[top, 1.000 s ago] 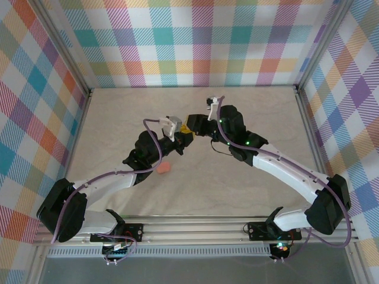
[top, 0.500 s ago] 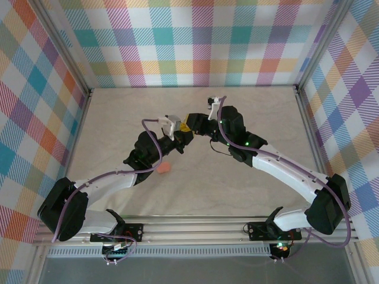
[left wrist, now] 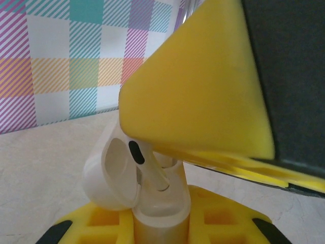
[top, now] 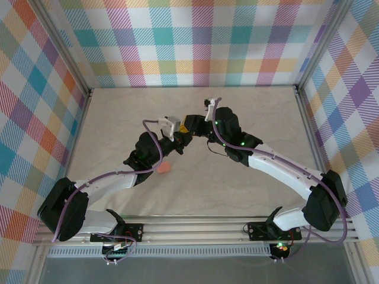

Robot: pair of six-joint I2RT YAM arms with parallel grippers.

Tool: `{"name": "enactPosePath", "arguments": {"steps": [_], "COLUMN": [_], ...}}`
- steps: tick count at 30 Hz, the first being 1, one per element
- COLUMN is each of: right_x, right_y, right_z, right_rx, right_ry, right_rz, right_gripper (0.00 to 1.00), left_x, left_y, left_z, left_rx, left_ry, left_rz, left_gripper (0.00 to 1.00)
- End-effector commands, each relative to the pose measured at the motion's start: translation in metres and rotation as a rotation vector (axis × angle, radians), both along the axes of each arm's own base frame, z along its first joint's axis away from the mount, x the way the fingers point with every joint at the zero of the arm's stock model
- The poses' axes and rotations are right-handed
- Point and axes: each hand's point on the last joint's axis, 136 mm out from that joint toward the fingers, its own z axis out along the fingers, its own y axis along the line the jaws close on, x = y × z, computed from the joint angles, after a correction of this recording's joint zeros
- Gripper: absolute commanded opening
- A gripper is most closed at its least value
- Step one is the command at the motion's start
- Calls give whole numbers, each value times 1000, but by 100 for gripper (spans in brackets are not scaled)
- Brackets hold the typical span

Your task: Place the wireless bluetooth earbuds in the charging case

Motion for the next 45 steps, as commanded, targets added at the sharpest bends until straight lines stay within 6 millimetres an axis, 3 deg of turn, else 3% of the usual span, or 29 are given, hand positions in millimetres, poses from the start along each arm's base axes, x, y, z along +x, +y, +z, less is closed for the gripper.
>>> {"name": "enactPosePath", "arguments": {"steps": [1, 3, 7, 11, 15, 24, 34, 39, 45], "right_x": [-7, -6, -1, 6, 5, -7, -13, -17, -19], "right_y": [-13, -26, -57, -93, -114, -106, -103, -103, -107], "right_z": [34, 42, 34, -8, -57, -182, -264, -287, -273], "right_rx": [-12, -50, -74, -106, -149, -197, -263, -265, -296], "right_ry": [-63, -51, 44, 176, 303, 598, 791, 879, 865], "right_rz": [-27, -61, -125, -203, -239, -224, -226, -221, -217], "right_gripper": [28, 29, 30, 30, 30, 29, 30, 33, 54], "left_x": [-2, 0, 1, -3, -9, -16, -20, -21, -21], "left_y": [3, 9, 25, 41, 52, 57, 58, 56, 52], "left_z": [-1, -13, -30, -43, -49, -49, -49, -49, -47], "left_rx": [29, 49, 63, 84, 106, 114, 106, 93, 83], "left_ry": [22, 59, 114, 143, 156, 156, 160, 164, 163], "left_rz": [28, 56, 110, 154, 171, 167, 160, 146, 128], "left_gripper": [0, 0, 0, 0, 0, 0, 0, 0, 0]}}
